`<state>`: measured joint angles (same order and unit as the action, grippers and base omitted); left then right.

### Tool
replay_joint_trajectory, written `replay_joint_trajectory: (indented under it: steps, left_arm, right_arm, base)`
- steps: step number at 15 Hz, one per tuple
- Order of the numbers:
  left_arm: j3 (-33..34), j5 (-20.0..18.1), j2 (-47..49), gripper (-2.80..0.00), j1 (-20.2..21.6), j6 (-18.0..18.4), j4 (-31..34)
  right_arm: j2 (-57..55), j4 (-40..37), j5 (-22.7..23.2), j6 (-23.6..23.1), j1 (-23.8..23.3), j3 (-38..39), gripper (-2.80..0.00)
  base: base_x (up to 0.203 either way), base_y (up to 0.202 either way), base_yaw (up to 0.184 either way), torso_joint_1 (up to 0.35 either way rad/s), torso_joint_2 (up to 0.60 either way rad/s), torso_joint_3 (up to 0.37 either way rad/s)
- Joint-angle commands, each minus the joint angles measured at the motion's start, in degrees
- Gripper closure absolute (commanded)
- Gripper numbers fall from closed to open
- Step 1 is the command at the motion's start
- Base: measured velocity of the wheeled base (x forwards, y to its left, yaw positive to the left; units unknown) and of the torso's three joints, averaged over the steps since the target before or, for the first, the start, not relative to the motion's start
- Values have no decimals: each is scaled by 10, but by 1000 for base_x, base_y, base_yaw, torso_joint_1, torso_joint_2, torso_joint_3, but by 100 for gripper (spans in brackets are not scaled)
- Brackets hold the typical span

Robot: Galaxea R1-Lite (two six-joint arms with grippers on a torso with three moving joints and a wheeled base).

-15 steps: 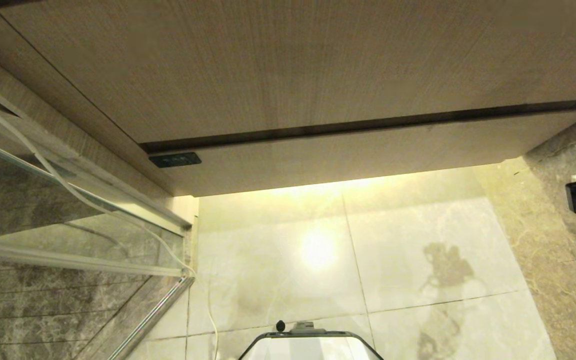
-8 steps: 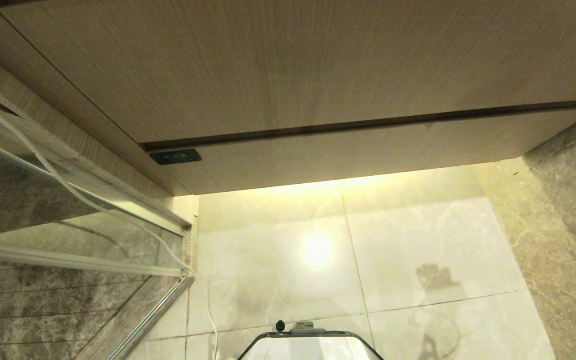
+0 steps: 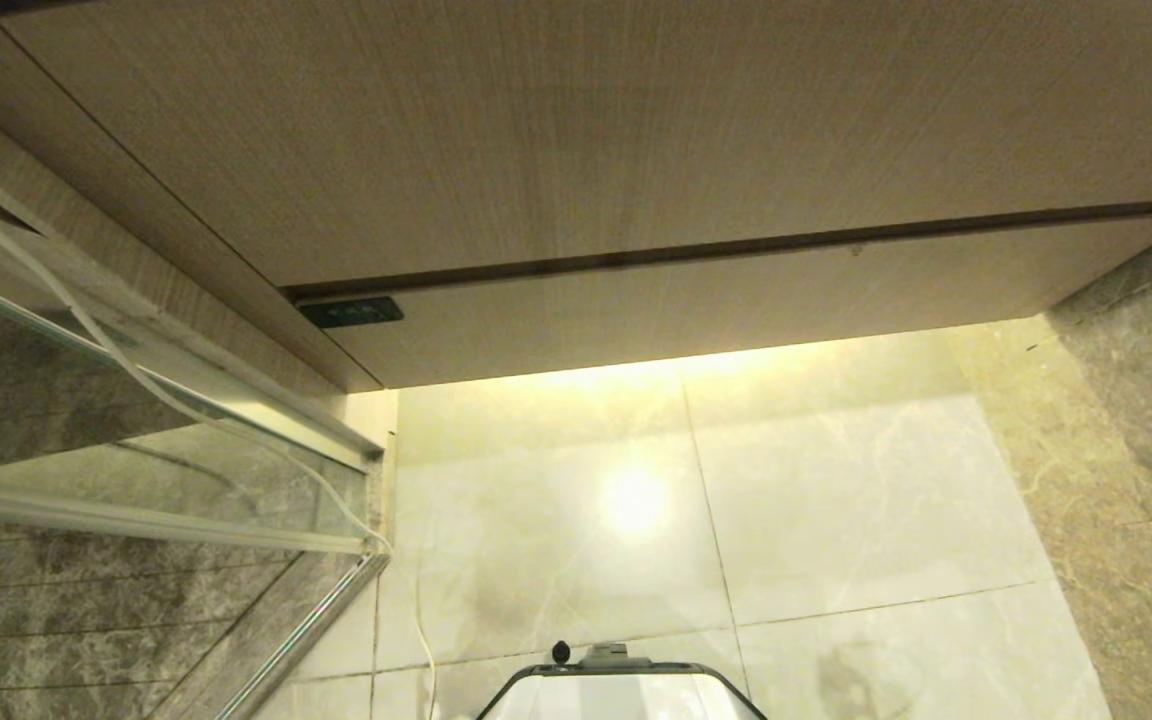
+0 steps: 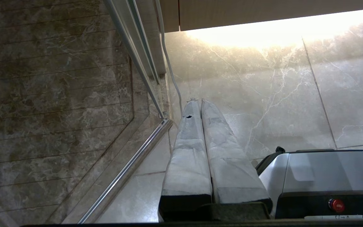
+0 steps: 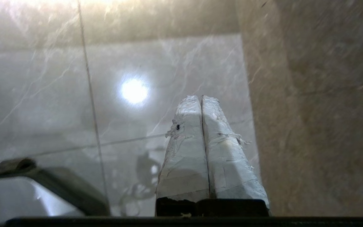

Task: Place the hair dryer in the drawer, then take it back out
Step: Pull open the drawer

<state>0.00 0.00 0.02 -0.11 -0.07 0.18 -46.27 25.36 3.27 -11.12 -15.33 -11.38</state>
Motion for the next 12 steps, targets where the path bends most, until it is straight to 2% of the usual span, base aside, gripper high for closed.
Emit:
replay_joint_trajectory:
  steps: [1,4,6,8,12]
  left_arm:
    - [1,0,0,0,0,0,0]
    - [1,0,0,0,0,0,0]
    - [1,0,0,0,0,0,0]
    - [1,0,0,0,0,0,0]
    - [1,0,0,0,0,0,0]
  right_arm:
    - [107,-35,-9,16,42,35,0]
    - [340,-86,-22,41,105,82,0]
    - [441,-118,-30,60,170,114,0]
    - [483,-191,-27,76,230,133,0]
    - [486,-189,-27,91,235,137,0]
  base:
    - [0,0,0,0,0,0]
    - [0,0,0,0,0,0]
    - [0,0,0,0,0,0]
    - [0,0,0,0,0,0]
    - [0,0,0,0,0,0]
